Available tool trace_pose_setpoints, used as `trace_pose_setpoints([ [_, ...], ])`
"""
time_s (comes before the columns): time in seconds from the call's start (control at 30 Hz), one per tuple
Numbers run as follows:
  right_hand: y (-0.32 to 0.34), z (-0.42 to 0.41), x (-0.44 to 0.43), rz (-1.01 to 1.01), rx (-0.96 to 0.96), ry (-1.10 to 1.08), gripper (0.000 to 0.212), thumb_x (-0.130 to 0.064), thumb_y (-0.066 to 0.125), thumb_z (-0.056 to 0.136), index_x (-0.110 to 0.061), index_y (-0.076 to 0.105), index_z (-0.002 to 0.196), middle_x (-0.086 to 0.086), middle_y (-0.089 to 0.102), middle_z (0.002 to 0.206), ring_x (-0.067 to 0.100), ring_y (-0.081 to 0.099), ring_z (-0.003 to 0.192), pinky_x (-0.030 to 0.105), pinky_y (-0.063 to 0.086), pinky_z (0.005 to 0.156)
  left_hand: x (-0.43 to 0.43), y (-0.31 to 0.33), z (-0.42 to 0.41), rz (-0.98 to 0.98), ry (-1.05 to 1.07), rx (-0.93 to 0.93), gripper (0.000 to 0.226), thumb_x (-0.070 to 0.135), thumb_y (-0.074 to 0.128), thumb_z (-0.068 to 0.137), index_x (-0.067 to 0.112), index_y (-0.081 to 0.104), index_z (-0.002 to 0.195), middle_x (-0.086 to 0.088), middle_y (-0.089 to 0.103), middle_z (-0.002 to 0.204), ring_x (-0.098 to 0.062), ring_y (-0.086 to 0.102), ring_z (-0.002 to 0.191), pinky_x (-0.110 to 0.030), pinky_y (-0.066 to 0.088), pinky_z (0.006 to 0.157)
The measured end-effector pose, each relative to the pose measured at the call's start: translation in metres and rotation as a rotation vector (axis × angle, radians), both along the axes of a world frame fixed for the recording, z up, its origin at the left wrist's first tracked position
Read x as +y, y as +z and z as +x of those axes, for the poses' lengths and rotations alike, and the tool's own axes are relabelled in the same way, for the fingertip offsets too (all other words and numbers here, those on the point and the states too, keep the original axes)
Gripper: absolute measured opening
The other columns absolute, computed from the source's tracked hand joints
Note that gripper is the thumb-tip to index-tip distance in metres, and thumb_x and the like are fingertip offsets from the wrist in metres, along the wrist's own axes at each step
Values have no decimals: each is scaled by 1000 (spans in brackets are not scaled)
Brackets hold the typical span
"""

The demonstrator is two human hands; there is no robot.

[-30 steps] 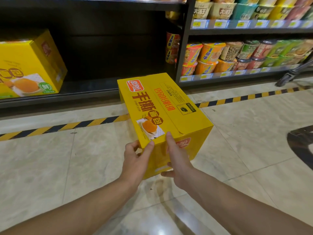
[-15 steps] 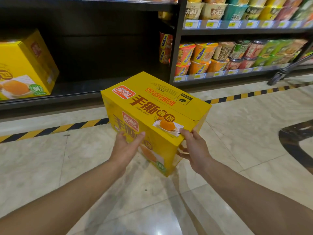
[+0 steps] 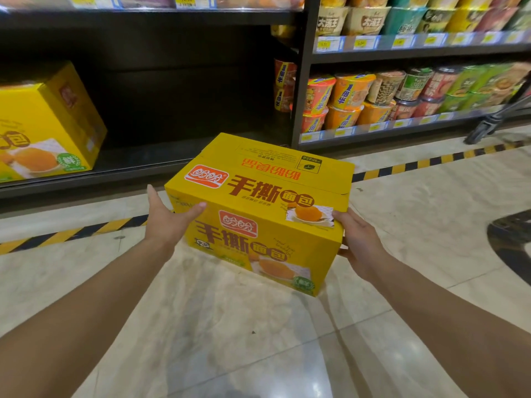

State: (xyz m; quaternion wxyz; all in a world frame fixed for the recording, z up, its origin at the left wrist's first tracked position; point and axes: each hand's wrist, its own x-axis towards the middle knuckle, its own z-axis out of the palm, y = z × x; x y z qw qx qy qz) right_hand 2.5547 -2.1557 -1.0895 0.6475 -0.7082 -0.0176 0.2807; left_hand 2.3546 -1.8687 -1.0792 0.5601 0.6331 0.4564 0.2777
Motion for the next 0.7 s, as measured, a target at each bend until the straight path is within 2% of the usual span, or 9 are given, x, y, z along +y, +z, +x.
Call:
trace_pose_setpoints([
  [0.1, -4, 0, -5, -35, 4, 1, 71, -60, 72, 86, -40, 52, 151, -7, 77, 123, 26, 70, 118, 54, 53, 102, 3, 2, 4, -2, -63, -14, 124, 42, 89, 72, 36, 10, 167, 0, 40, 165, -37, 45, 147, -70, 43, 111],
  [0.17, -10, 1, -8, -43, 0, -28, 97, -78, 75, 65, -38, 53, 150, -7, 71, 135, 26, 65, 125, 56, 54, 102, 2, 1, 7, 24, -66, -34, 108, 40, 88, 73, 33, 26, 161, 2, 50, 155, -31, 53, 138, -67, 47, 107],
  [0.2, -9, -2, -9, -69, -7, -36, 102, -83, 73, 63, -34, 53, 151, -5, 66, 141, 25, 63, 127, 55, 55, 101, 1, -1, 7, 41, -54, -43, 100, 34, 88, 79, 30, 30, 160, 1, 50, 155, -26, 54, 134, -66, 48, 107],
  [0.27, -3, -16, -12, -158, -8, -49, 96, -80, 66, 80, -23, 47, 155, 1, 58, 149, 27, 57, 131, 54, 54, 103, 2, -7, 9, 61, -28, -53, 94, 26, 86, 85, 25, 30, 160, -1, 46, 159, -24, 53, 131, -63, 48, 108],
  [0.33, -11, -26, -17, -201, 19, -68, 91, -72, 60, 91, -17, 37, 160, 5, 51, 154, 28, 52, 133, 56, 48, 110, 0, -12, 8, 83, 6, -48, 96, 28, 89, 82, 25, 31, 159, -2, 44, 160, -29, 50, 140, -60, 47, 110],
  [0.43, -17, -36, -18, -217, 5, -97, 101, -75, 60, 88, -17, 26, 163, 7, 48, 157, 31, 51, 137, 57, 45, 113, -12, -19, 4, 171, 78, -1, 100, 38, 93, 76, 22, 35, 156, -4, 46, 157, -31, 42, 146, -56, 42, 113],
  [0.53, -19, -33, -9, -236, -31, -150, 100, -78, 65, 83, -17, 33, 156, 7, 55, 149, 32, 58, 130, 56, 50, 106, -31, -24, 1, 263, 114, 67, 106, 50, 94, 71, 20, 35, 154, -7, 42, 154, -31, 38, 146, -57, 41, 116],
  [0.63, -20, -25, 0, -279, -43, -226, 105, -83, 61, 81, -13, 31, 153, 13, 51, 150, 39, 57, 129, 61, 50, 104, -48, -26, 1, 245, 93, 46, 107, 46, 94, 73, 15, 31, 153, -11, 34, 153, -27, 39, 142, -45, 42, 115],
  [0.7, -19, -16, 3, -308, -45, -238, 121, -94, 54, 70, -10, 28, 153, 17, 45, 153, 42, 51, 134, 65, 46, 106, -57, -27, -2, 259, 84, 54, 97, 43, 90, 80, 12, 32, 151, -13, 32, 152, -27, 38, 142, -45, 41, 114],
])
